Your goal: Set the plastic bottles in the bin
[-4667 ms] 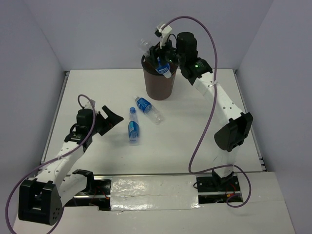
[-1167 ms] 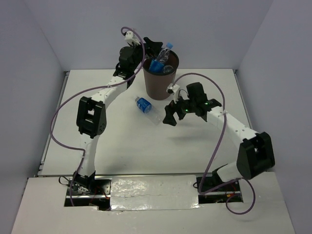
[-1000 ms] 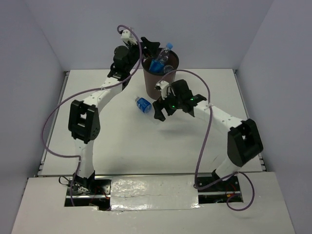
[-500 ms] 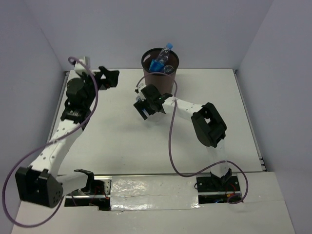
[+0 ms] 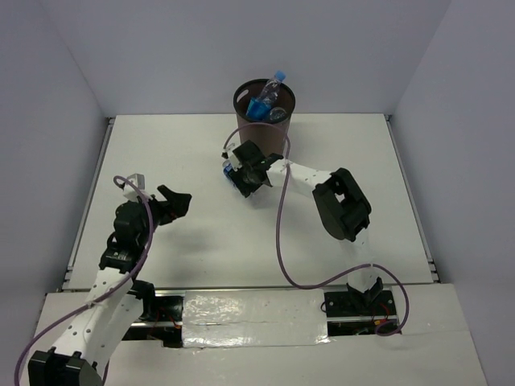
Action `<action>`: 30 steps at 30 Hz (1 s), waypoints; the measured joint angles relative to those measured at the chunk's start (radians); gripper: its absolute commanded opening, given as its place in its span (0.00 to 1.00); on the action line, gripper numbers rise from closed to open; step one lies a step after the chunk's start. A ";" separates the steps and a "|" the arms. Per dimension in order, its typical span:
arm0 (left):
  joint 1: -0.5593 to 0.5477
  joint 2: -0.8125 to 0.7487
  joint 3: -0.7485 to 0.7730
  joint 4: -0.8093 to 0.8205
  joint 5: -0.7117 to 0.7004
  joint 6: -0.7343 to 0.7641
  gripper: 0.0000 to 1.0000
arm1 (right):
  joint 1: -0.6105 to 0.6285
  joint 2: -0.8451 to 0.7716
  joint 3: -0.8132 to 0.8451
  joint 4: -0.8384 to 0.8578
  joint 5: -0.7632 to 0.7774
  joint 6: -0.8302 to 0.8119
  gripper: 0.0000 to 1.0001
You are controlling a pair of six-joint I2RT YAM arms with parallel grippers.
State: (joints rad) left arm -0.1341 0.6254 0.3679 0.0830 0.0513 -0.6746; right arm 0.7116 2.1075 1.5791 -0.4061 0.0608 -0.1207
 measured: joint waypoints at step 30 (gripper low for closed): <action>0.001 0.039 -0.129 0.074 0.050 -0.170 0.99 | -0.108 -0.295 0.319 -0.218 -0.359 -0.293 0.30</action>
State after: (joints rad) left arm -0.1329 0.6643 0.2390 0.1570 0.1013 -0.8444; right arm 0.6041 1.8122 1.8980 -0.6239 -0.2981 -0.4137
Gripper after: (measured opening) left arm 0.994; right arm 0.583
